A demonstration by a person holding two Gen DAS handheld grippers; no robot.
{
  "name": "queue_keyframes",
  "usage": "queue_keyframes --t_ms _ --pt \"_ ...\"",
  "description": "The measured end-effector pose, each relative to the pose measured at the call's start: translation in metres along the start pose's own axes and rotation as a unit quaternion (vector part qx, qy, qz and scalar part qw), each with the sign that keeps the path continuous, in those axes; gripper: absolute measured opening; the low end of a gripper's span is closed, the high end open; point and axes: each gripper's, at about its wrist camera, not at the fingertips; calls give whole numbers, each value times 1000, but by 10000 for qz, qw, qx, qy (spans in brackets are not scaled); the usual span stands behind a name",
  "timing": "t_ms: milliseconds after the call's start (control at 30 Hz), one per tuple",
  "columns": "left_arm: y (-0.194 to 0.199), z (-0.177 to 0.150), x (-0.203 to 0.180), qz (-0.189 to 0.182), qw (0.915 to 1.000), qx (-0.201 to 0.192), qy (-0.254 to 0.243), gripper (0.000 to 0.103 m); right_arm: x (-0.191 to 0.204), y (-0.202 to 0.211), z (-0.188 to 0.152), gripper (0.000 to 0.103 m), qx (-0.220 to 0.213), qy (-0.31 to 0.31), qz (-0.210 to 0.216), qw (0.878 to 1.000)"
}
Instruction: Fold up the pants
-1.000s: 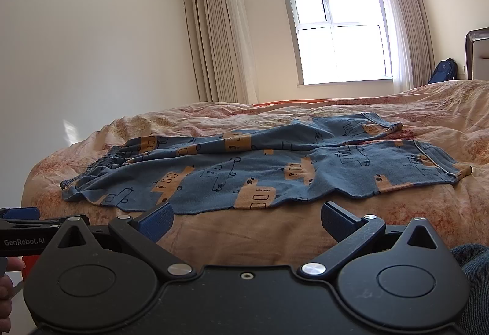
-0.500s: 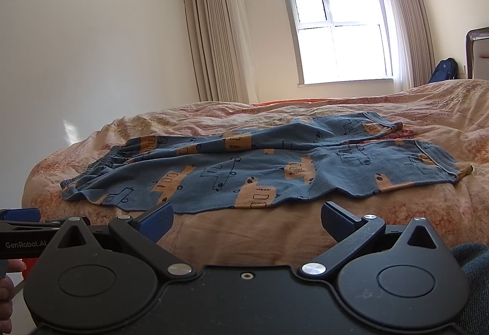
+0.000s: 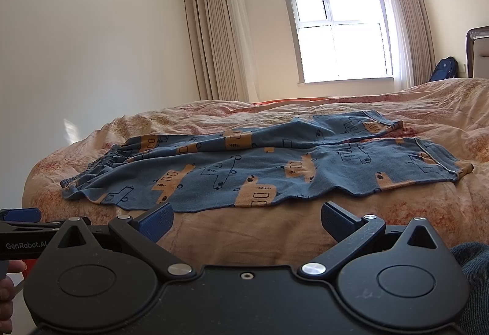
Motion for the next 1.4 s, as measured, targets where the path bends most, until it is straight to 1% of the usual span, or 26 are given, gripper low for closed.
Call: queue_keyframes --t_ms 300,500,567,900,1167,1233,1400 --pt "-2 -3 -1 3 10000 52 -25 103 -1 0 2 103 5 -3 1 10000" --pt "-8 1 -1 -245 9994 234 -44 103 -1 -2 0 103 18 -26 10 10000" --pt "-7 1 -2 -282 9993 231 -74 103 0 -2 -1 103 29 -38 1 10000" --pt "-5 2 -4 -241 9995 196 -69 103 -2 -1 0 103 30 -74 28 10000" --pt "-7 9 -4 -431 9987 233 -127 103 -2 -1 0 103 37 -93 21 9999" --pt "-7 12 -5 -403 9988 243 -165 103 -2 0 1 103 38 -114 8 9999" --pt "-11 24 -10 -186 9990 304 -271 103 -1 0 0 103 33 -155 -3 9999"
Point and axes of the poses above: each gripper's, at about its wrist camera, not at the fingertips, and y roughly against the way its jaws point, x to its left, z to its top, and after that the axes turned 13 degrees about x, right-handed
